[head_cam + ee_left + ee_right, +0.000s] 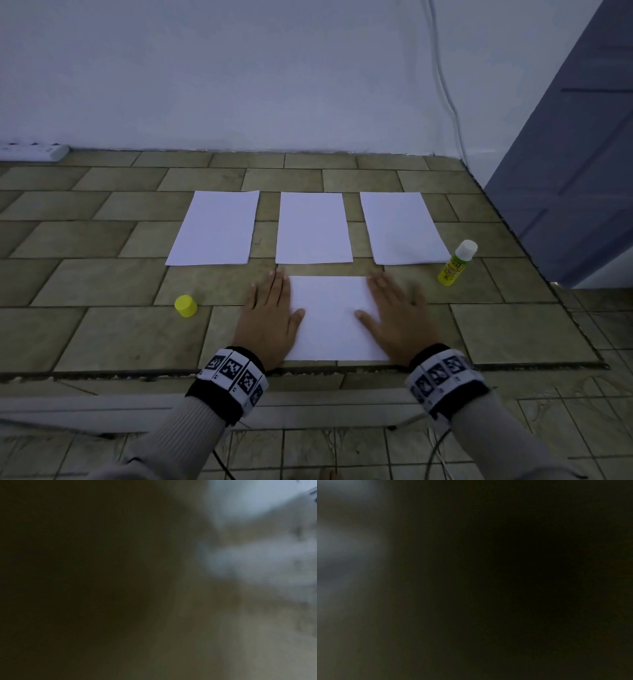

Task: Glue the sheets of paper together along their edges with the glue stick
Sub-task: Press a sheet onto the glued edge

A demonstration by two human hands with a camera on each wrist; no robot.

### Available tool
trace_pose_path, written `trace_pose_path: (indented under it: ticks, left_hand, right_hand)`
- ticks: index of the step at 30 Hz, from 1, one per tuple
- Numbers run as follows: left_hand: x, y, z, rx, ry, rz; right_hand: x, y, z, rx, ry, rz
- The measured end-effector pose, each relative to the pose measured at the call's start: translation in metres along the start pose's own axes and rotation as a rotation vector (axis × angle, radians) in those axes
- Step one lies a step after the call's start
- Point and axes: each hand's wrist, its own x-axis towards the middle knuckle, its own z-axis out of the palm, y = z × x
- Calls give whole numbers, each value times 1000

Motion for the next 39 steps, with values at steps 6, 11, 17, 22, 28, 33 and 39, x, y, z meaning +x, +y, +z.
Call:
trace_pose_path:
  ticks: [6, 11, 17, 22, 28, 33, 39]
  left_hand:
    - [0, 1, 1, -11, -14, 2]
    - [0, 2, 2, 2, -14, -22]
    - [0, -1, 1, -15, 1, 1]
    - [0, -2, 3, -34, 14, 8]
    - [-1, -1, 2, -25, -9, 3]
    - [0, 2, 0, -24, -44, -1]
    - [-2, 6, -10, 5, -124, -6]
  right_hand:
    - [-12, 17, -10, -45, -22, 82]
    - [-7, -39, -15, 65, 42, -36]
    - [10, -80, 5, 91, -10, -96]
    - [2, -30, 4, 114, 19, 12]
    - [-20, 20, -12, 59, -83, 137]
    - [-22, 18, -52, 362, -8, 83]
    - [-1, -7, -83, 363, -234, -115]
